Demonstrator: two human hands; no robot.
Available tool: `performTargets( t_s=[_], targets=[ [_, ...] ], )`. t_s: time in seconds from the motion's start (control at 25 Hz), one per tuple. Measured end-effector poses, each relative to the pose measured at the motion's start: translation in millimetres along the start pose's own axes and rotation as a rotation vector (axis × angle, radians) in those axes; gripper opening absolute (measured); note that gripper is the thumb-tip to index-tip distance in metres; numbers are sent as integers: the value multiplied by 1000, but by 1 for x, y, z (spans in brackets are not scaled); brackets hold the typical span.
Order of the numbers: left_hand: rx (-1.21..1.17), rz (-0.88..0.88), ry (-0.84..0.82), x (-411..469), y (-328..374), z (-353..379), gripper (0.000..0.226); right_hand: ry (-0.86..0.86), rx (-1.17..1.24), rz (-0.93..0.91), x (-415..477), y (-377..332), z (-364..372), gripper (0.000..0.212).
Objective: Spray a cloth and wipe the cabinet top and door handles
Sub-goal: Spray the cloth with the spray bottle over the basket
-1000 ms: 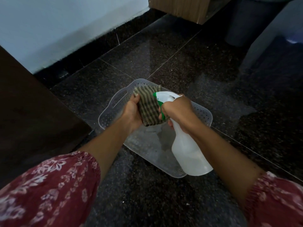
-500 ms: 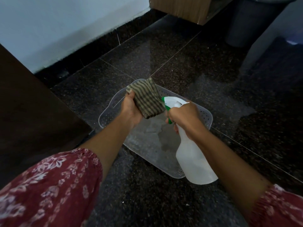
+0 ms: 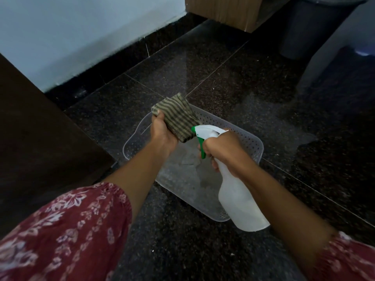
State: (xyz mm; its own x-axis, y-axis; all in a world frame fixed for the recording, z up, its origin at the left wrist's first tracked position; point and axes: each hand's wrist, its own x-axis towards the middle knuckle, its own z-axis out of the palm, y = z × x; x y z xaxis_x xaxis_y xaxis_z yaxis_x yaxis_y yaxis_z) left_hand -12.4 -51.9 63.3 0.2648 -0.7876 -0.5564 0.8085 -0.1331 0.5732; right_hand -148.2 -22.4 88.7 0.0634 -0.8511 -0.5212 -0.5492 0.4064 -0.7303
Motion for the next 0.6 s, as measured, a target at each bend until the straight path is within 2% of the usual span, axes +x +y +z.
performTargets(
  t_s=[0.08,0.24,0.32,0.44,0.52,0.6],
  targets=[
    [-13,1,0,0,0,0,47,7,-2,11,1,-2,1,13],
    [31,-29,-37,0,1,-5,49,37,70,29,2,-11,-6,43],
    [95,-45,-47,-1,1,-7,50,102,199,-71,-4,-15,-10,44],
    [144,-72,-32,-4,-2,-9,52,167,378,-282,-10,-17,-11,28],
    [146,-88,-22,-5,-3,-11,53,184,430,-434,-11,-12,-8,28],
    [153,-100,-12,-5,-3,-14,53,206,432,-499,-8,0,-4,32]
  ],
)
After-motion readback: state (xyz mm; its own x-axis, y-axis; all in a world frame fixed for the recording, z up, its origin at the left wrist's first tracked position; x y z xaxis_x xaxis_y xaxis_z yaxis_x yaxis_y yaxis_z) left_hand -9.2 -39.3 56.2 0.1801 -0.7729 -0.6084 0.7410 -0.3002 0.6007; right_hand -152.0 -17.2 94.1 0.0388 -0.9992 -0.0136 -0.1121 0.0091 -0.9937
